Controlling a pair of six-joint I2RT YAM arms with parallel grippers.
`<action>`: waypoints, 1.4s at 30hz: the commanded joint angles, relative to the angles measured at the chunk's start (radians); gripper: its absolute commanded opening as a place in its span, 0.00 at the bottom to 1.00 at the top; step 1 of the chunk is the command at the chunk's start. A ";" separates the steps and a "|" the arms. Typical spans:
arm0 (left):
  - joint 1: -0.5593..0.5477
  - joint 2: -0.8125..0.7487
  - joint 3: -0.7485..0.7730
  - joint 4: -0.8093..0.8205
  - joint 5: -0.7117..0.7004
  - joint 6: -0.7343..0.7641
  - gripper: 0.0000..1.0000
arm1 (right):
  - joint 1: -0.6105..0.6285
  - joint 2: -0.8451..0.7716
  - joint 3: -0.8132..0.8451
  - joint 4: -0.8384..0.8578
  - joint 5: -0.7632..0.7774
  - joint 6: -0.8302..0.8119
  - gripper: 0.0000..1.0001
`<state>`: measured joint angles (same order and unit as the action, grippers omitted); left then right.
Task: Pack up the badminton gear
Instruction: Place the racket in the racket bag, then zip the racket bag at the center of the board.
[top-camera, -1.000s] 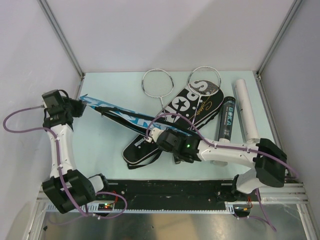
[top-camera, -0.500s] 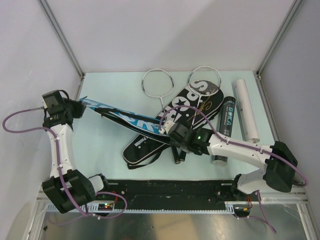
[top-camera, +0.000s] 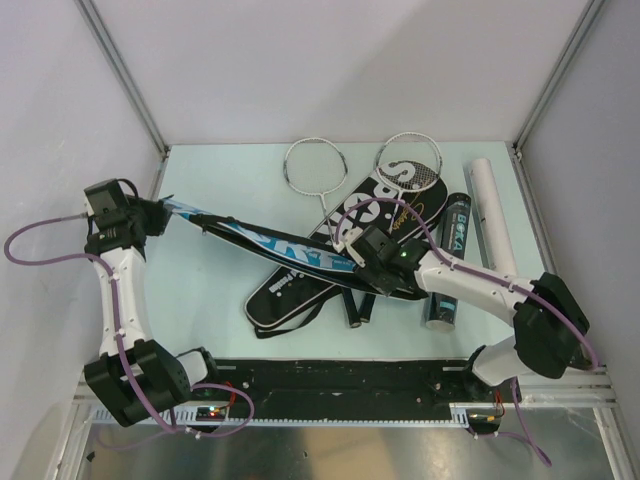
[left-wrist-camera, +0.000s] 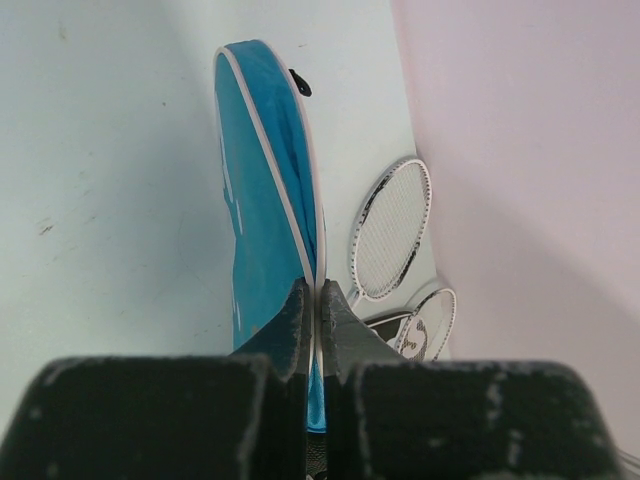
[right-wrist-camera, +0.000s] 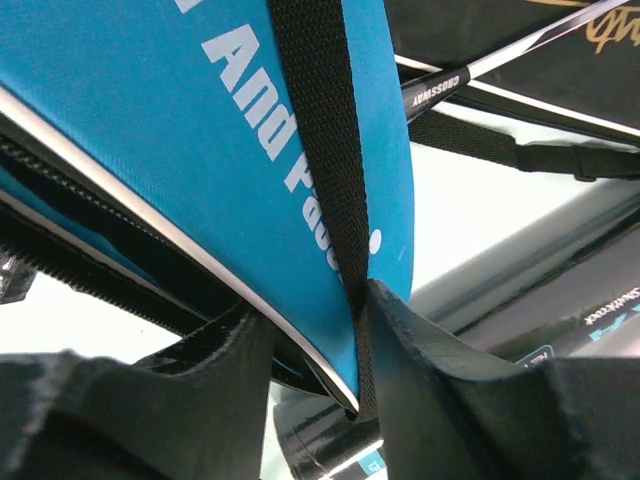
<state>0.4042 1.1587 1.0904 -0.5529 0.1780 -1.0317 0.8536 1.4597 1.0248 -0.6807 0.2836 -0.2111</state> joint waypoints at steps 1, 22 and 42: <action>-0.002 -0.008 0.061 0.041 0.003 -0.028 0.00 | -0.026 0.026 -0.003 0.034 -0.015 0.000 0.40; -0.002 -0.054 -0.003 0.041 0.029 -0.148 0.00 | 0.118 0.068 0.291 0.621 -0.270 0.724 0.57; -0.001 -0.122 -0.060 0.041 0.049 -0.268 0.00 | 0.278 0.510 0.476 1.161 -0.143 0.959 0.59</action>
<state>0.4034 1.0824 1.0317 -0.5575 0.1909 -1.2419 1.1233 1.9137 1.3884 0.3859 0.0784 0.7166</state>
